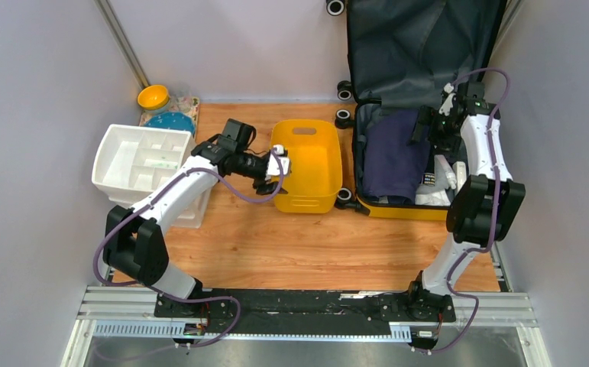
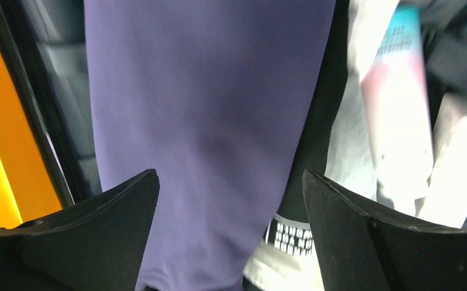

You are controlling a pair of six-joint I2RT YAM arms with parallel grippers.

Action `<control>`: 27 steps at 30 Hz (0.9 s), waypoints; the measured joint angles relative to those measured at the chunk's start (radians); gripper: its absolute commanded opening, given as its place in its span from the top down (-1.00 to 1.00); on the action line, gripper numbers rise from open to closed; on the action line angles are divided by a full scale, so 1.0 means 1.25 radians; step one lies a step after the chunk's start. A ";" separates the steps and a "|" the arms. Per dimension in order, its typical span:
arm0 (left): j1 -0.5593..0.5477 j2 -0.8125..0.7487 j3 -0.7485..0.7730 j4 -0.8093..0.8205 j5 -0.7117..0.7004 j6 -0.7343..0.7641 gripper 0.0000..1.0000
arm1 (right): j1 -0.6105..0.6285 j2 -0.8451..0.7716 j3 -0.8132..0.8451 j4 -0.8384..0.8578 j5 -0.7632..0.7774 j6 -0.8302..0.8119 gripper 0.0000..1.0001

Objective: Open, take out, and arrange the luggage

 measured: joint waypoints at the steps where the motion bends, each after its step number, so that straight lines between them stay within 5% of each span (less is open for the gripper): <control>1: 0.000 0.000 0.008 0.040 0.004 -0.064 -0.34 | 0.000 0.024 0.031 0.008 0.000 0.005 -0.84; 7: 0.001 -0.012 0.016 0.206 0.028 -0.313 -0.34 | 0.000 0.131 0.141 0.047 -0.004 0.025 -0.85; 23: 0.003 -0.078 -0.088 0.136 0.026 -0.260 -0.35 | 0.007 0.303 0.306 0.061 -0.056 0.034 -0.83; 26: 0.003 -0.078 -0.089 0.139 0.023 -0.273 -0.35 | 0.023 0.313 0.320 0.064 -0.056 0.020 -0.63; 27: 0.003 -0.078 -0.089 0.142 0.022 -0.279 -0.35 | 0.029 0.314 0.322 0.067 -0.055 0.014 -0.35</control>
